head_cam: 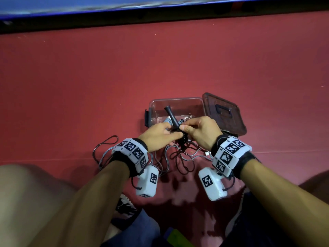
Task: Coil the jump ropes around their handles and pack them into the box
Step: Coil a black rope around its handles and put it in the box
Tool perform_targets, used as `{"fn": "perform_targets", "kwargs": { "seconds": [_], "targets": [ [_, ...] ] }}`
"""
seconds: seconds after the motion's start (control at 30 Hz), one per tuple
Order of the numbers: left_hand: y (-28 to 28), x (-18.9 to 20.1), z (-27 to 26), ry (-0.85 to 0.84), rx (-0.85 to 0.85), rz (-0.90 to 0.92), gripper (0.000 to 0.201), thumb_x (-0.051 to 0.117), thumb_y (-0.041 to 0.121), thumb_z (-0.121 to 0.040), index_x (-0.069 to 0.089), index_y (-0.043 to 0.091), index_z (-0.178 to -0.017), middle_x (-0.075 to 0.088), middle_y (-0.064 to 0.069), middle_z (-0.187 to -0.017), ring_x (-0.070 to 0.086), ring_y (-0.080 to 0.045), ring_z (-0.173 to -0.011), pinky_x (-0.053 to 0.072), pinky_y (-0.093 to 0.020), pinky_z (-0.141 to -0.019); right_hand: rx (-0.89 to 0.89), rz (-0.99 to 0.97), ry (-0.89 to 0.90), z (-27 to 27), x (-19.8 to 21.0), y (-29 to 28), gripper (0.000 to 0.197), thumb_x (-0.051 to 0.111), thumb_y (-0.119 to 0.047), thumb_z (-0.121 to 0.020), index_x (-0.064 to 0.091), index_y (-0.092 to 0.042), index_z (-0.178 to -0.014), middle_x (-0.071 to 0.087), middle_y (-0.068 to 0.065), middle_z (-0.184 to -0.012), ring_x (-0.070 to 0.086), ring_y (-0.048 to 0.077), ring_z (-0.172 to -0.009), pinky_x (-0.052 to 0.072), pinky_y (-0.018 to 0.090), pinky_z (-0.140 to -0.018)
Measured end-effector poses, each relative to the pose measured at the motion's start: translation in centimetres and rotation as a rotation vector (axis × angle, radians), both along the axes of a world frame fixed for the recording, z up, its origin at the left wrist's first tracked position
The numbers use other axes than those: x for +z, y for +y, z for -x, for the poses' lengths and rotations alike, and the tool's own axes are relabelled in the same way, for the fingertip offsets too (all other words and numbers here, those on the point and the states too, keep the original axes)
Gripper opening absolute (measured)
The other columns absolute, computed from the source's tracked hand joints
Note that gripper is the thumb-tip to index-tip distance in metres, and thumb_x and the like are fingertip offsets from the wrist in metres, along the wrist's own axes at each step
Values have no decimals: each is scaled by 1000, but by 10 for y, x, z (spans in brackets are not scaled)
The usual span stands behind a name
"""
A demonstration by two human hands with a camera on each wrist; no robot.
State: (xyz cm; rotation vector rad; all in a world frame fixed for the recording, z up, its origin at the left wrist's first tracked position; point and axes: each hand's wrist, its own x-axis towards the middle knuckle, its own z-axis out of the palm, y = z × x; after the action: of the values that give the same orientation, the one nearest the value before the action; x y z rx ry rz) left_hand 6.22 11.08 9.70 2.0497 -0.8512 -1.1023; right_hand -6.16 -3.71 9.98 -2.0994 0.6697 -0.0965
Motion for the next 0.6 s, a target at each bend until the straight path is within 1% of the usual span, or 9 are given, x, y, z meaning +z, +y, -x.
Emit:
{"fn": "perform_targets", "kwargs": {
  "seconds": [0.07, 0.1, 0.17, 0.2, 0.3, 0.37, 0.43, 0.5, 0.6],
  "targets": [
    [2, -6, -1, -89, 9, 52, 34, 75, 56, -80, 62, 31, -100, 69, 2, -72, 63, -7, -64, 48, -30, -65, -11, -43, -25, 0, 1, 1, 8, 73, -35, -89, 78, -31, -84, 63, -21, -55, 58, -4, -57, 46, 21, -67],
    [3, -9, -1, -110, 34, 81, 40, 78, 58, -76, 61, 33, -102, 70, 8, -74, 64, -4, -66, 51, -31, -68, -17, -78, -45, 0, 0, 2, 6, 75, -34, -87, 78, -32, -82, 66, -21, -58, 60, -3, -58, 48, 22, -68],
    [3, -12, -2, -109, 72, 110, 58, 81, 67, -63, 61, 36, -107, 76, 12, -92, 72, -5, -88, 58, -38, -85, -26, -136, -87, -2, -1, 5, 6, 79, -34, -82, 77, -31, -78, 72, -13, -66, 68, 7, -66, 55, 29, -73],
    [3, -11, -2, -132, 76, 104, 61, 81, 68, -59, 61, 36, -107, 76, 12, -96, 72, -7, -93, 58, -41, -89, -29, -147, -97, -3, -1, 6, 7, 80, -33, -82, 77, -30, -77, 74, -9, -68, 70, 11, -68, 57, 31, -74],
    [5, -7, -1, -203, 72, 108, 55, 81, 64, -61, 63, 33, -103, 76, 11, -94, 72, -8, -90, 58, -41, -87, -31, -141, -97, -4, 1, 8, 14, 80, -31, -83, 73, -25, -71, 72, -8, -64, 66, 4, -60, 50, 19, -63],
    [6, -4, -1, -170, 59, 144, 43, 84, 48, -70, 66, 32, -106, 77, 9, -93, 73, -6, -86, 59, -37, -86, -35, -127, -97, -2, 2, 8, 16, 80, -31, -82, 72, -24, -71, 71, -8, -62, 61, -2, -55, 44, 11, -58],
    [7, 1, -1, -88, 53, 179, 36, 84, 30, -80, 67, 26, -112, 76, 8, -92, 70, -2, -76, 56, -26, -79, -59, -106, -97, -2, 2, 6, 20, 80, -35, -82, 69, -22, -72, 72, -6, -66, 62, 1, -59, 46, 17, -59],
    [6, 5, -1, -23, 73, 195, 36, 81, 27, -82, 67, 20, -114, 74, 4, -89, 64, -5, -68, 54, -27, -72, -58, -94, -87, -3, 0, 3, 21, 77, -37, -84, 65, -22, -74, 71, -3, -69, 61, 9, -63, 50, 28, -66],
    [4, 10, 2, 27, 102, 197, 45, 74, 37, -74, 65, 27, -117, 76, 0, -99, 71, -19, -87, 58, -40, -89, -7, -156, -107, -3, 3, -1, 17, 67, -24, -91, 61, -26, -74, 65, -5, -67, 59, 11, -61, 52, 39, -72]
  ]
}}
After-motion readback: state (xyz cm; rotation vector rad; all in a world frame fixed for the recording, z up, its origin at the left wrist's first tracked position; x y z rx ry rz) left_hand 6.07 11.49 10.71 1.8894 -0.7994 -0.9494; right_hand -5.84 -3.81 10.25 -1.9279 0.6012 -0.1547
